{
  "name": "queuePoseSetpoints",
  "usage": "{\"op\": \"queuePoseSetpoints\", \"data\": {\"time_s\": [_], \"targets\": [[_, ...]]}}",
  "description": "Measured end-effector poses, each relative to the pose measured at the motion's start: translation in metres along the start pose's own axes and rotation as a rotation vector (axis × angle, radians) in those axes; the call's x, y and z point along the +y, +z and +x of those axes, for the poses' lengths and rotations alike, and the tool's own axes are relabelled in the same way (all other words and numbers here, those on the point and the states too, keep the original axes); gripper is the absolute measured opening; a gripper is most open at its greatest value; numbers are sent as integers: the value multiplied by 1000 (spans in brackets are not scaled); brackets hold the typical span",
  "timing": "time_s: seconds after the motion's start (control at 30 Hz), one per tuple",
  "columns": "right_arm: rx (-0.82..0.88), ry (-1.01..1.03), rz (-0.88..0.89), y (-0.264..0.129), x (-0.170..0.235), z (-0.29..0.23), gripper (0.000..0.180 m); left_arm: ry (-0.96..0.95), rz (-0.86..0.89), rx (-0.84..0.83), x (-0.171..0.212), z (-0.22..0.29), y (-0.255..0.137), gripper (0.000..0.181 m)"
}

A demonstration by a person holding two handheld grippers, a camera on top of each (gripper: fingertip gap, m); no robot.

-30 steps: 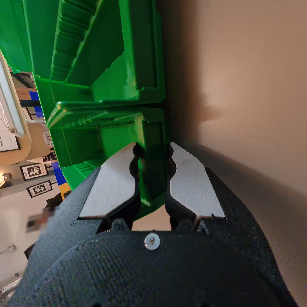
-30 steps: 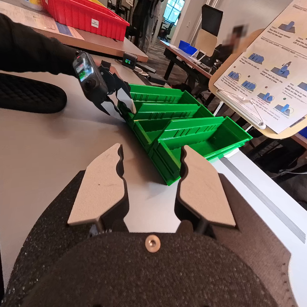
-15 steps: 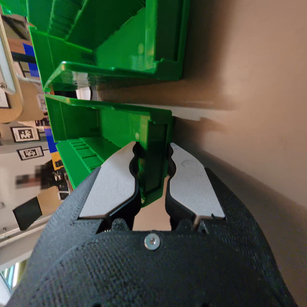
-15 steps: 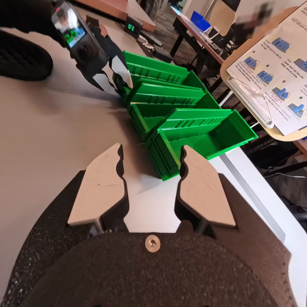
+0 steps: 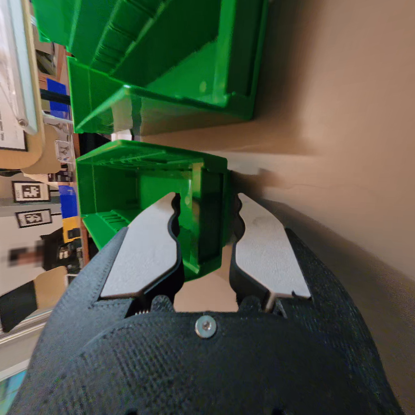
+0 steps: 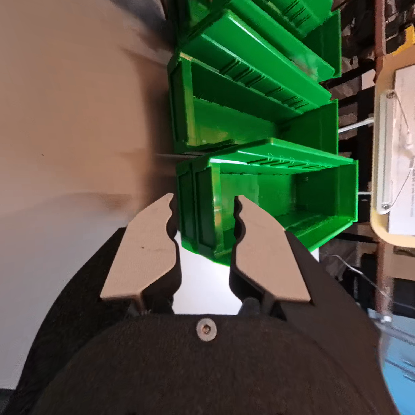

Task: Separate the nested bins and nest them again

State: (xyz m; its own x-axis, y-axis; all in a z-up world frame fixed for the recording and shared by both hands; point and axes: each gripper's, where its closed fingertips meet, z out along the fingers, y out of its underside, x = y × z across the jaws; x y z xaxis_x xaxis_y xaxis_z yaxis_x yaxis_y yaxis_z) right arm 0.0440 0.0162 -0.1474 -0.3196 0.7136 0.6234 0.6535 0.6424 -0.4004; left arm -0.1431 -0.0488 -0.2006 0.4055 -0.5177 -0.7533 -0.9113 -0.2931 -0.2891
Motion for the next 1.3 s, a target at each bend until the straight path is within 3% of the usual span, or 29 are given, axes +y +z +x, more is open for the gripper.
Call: {"op": "queuePoseSetpoints", "data": {"time_s": [0.27, 0.43, 0.53, 0.83, 1.17, 1.3], "targets": [[-91, -141, -268, 31, 17, 2, 46, -346, 346, 40, -58, -6, -51, 47], [-164, -99, -268, 40, 16, -2, 31, -572, 492, 204, -93, 27, -48, 41], [-206, -69, -230, 35, 10, -4, 29, -635, 497, 272, -112, 42, -39, 39], [-251, -48, -201, 15, -5, -4, 30, -823, 499, 271, -172, 28, -3, 34], [-293, -81, -208, 1, -2, -8, 27, -874, 475, 241, -185, 37, 7, 10], [-324, -83, -224, -3, 2, -8, 26, -906, 488, 274, -190, 40, 8, 10]]}}
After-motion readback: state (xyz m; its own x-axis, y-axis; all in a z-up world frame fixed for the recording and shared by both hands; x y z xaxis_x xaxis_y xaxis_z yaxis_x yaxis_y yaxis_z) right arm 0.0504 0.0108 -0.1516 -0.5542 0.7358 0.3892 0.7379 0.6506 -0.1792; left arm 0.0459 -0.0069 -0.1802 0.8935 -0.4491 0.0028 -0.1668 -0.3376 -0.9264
